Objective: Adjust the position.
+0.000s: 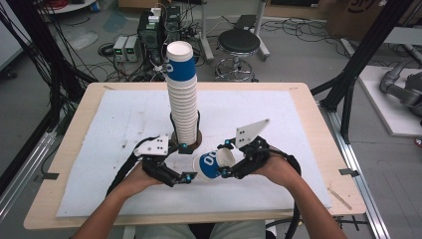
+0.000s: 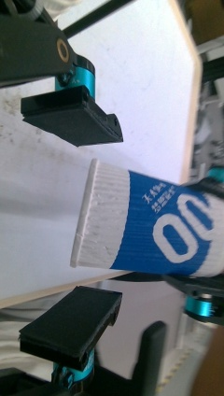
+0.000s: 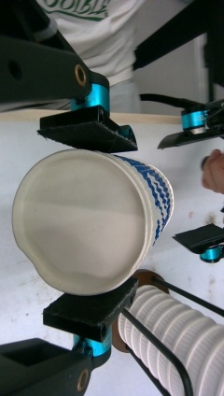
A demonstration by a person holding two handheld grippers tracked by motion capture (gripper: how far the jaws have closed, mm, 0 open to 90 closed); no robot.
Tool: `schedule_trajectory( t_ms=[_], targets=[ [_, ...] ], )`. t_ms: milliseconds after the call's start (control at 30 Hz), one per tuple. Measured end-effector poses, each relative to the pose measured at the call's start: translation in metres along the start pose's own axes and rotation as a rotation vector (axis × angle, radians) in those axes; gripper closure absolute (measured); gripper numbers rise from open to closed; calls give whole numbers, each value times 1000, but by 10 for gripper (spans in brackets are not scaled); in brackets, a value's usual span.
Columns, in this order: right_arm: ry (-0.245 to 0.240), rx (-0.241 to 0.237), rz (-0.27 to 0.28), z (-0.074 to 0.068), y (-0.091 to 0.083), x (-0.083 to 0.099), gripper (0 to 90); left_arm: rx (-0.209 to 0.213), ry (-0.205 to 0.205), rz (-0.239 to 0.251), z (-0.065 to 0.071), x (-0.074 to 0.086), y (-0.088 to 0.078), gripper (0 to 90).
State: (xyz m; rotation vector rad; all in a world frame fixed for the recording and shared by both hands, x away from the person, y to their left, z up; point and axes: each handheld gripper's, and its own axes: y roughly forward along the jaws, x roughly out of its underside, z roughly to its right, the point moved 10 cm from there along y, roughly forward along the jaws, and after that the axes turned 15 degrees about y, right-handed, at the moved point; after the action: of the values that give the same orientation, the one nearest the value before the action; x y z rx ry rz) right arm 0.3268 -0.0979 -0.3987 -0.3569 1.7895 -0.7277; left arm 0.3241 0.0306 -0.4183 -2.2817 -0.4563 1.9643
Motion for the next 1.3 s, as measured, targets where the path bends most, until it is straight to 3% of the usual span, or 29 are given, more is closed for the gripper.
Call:
schedule_trajectory(
  t_ms=[167,567,733,1067,1300],
  targets=[
    [43,-30,109,0,-3,4,308,-15,-10,76,0,-3,-2,187],
    [95,-119,307,-4,-3,9,309,-4,-11,110,5,-2,4,175],
    [109,-160,352,-6,-1,10,309,1,-17,139,6,-6,5,167],
    [143,-231,424,-9,1,4,310,31,-67,162,11,-6,13,158],
    [176,-246,413,-7,4,12,313,39,-45,155,11,-6,12,219]
  ],
)
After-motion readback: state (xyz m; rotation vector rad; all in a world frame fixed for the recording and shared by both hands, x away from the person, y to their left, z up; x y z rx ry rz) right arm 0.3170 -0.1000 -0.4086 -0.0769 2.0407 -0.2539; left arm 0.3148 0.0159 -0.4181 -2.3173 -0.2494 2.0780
